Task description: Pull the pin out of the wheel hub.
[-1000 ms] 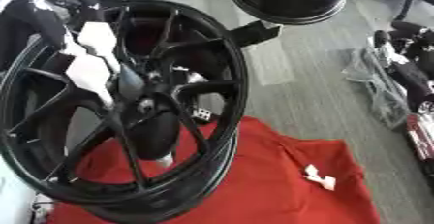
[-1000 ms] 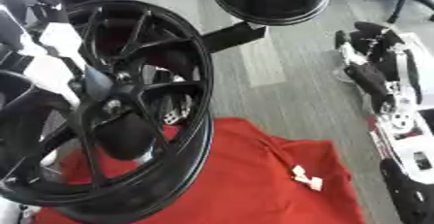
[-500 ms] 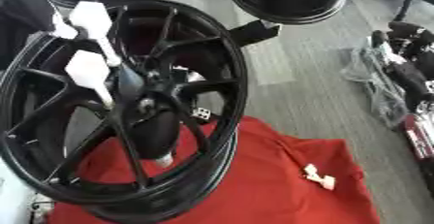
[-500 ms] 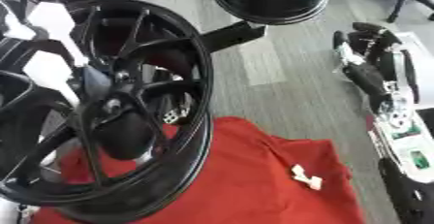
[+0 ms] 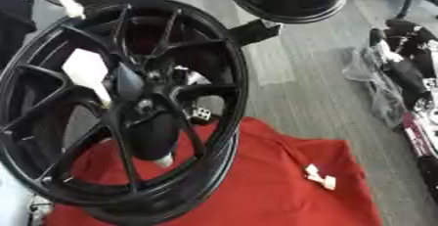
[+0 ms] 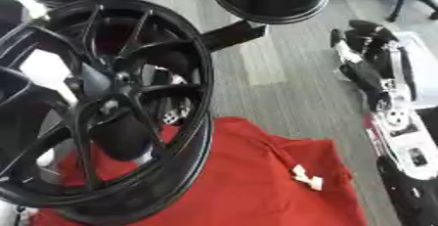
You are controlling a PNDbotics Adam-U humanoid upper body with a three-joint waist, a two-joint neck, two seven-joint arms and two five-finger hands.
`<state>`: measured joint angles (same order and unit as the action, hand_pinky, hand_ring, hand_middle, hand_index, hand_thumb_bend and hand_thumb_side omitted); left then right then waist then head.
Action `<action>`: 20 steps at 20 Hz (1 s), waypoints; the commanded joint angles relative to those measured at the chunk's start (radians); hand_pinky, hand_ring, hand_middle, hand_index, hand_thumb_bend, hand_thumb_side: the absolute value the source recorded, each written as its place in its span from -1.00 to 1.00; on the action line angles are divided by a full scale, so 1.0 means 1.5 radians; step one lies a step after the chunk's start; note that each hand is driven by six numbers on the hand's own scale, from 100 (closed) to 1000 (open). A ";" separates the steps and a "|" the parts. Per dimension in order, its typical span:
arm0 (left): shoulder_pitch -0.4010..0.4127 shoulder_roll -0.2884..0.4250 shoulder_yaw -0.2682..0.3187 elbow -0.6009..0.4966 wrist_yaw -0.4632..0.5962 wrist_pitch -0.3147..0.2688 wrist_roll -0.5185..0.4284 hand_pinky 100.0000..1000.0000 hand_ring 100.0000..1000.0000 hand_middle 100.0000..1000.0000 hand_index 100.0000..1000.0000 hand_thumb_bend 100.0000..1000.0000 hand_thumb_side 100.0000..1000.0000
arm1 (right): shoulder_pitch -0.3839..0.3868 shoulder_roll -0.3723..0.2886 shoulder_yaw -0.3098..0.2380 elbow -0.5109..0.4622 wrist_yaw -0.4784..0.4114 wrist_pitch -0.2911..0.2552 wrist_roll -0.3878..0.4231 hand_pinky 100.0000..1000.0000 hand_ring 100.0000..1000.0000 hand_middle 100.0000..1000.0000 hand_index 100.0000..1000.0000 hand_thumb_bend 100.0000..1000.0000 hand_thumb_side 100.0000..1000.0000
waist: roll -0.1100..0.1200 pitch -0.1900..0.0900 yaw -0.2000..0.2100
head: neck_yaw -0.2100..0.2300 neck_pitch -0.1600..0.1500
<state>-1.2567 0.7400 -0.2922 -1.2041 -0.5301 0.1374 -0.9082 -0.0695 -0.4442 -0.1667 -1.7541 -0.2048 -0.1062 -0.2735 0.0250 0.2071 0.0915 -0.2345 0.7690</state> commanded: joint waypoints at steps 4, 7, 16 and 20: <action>0.067 0.106 0.074 0.033 -0.021 0.029 0.001 0.56 0.42 0.27 -0.33 -1.00 -1.00 | -0.002 -0.024 -0.012 -0.018 0.006 -0.003 -0.007 0.63 0.23 0.08 0.36 -0.50 -0.60 | -0.001 -0.005 0.003 | -0.013 0.001; 0.118 0.140 0.079 0.033 -0.020 0.027 0.001 0.56 0.42 0.27 -0.32 -1.00 -1.00 | -0.002 -0.025 -0.014 -0.021 0.005 -0.003 -0.009 0.63 0.23 0.08 0.36 -0.50 -0.60 | -0.003 -0.002 0.001 | -0.014 0.001; 0.260 0.226 0.118 -0.022 0.035 0.050 0.025 0.56 0.42 0.27 -0.31 -1.00 -1.00 | -0.005 -0.023 -0.016 -0.025 0.006 -0.003 -0.011 0.63 0.23 0.08 0.36 -0.50 -0.60 | -0.008 0.006 -0.001 | 0.022 0.001; 0.331 0.258 0.135 -0.048 0.066 0.059 0.038 0.57 0.43 0.27 -0.28 -1.00 -1.00 | -0.006 -0.024 -0.017 -0.027 0.006 -0.003 -0.012 0.63 0.23 0.08 0.36 -0.51 -0.60 | -0.009 0.009 -0.001 | 0.044 0.001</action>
<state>-0.7522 1.0635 -0.1161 -1.2507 -0.4484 0.2199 -0.8585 -0.0706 -0.4467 -0.1818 -1.7732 -0.2047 -0.1090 -0.2881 0.0083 0.2320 0.0897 -0.1785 0.7714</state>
